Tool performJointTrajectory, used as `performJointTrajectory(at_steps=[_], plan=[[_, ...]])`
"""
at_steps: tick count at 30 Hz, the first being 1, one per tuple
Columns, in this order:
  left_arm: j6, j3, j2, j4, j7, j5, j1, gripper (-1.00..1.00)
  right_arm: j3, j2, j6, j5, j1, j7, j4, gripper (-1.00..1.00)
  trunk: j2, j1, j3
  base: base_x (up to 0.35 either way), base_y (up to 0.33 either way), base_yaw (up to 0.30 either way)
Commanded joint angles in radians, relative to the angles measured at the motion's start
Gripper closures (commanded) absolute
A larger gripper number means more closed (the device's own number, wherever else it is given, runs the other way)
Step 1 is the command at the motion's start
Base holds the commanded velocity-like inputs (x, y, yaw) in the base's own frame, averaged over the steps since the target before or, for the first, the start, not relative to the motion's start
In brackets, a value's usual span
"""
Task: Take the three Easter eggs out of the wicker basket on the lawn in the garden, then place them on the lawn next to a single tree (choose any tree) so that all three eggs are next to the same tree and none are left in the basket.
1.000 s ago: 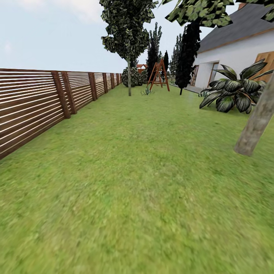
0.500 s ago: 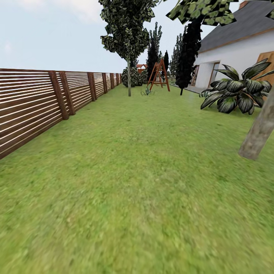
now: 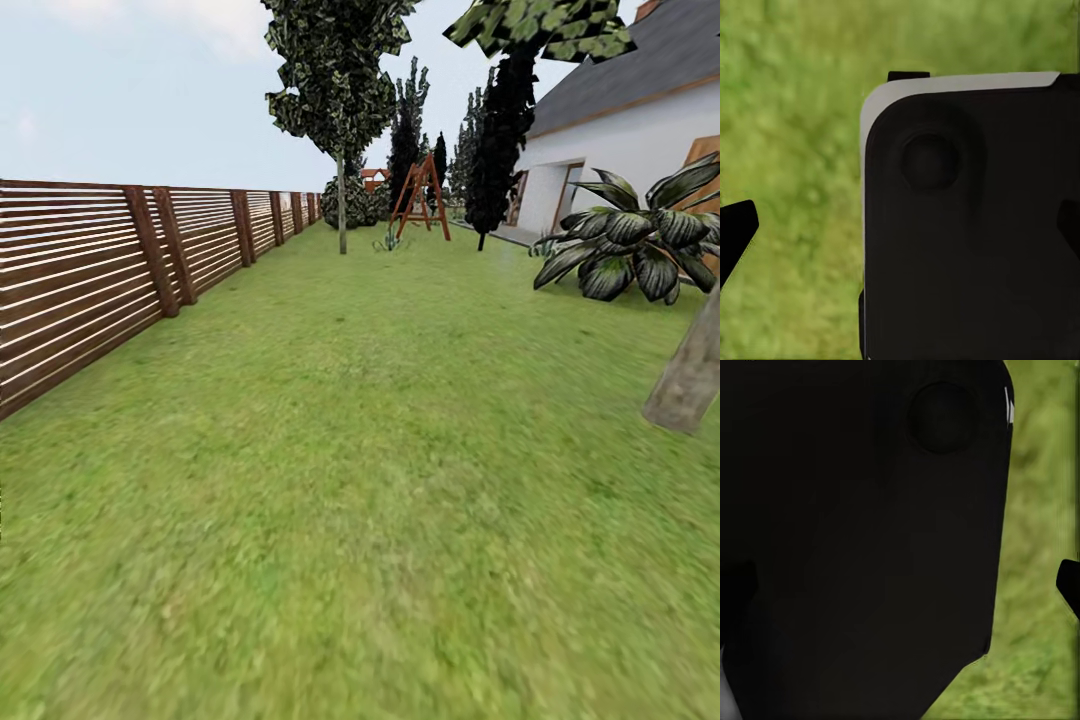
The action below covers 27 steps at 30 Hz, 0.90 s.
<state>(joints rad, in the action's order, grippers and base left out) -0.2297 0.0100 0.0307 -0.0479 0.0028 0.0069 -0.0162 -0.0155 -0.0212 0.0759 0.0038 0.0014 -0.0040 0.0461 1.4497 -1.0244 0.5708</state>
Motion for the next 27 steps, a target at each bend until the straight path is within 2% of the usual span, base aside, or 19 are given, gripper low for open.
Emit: performJointTrajectory(at_steps=[1, 7, 27], plan=[[-0.005, 0.001, 0.001, 0.001, 0.000, 0.001, -0.001, -1.00, -0.003, 0.000, 0.002, -0.001, 0.000, -0.003, 0.001, -1.00, 0.000, -0.001, 0.001, 0.333, 0.000, 0.156], [-0.007, 0.001, 0.001, 0.002, 0.000, 0.001, -0.001, -1.00, -0.007, 0.002, 0.003, -0.004, 0.000, -0.005, 0.001, -1.00, 0.000, -0.001, 0.001, 0.333, 0.000, 0.085], [-0.008, -0.001, 0.001, 0.002, 0.000, -0.001, -0.001, -1.00, -0.008, 0.006, 0.002, -0.005, 0.000, -0.005, -0.002, -1.00, 0.000, -0.001, 0.001, 0.333, 0.000, 0.005]])
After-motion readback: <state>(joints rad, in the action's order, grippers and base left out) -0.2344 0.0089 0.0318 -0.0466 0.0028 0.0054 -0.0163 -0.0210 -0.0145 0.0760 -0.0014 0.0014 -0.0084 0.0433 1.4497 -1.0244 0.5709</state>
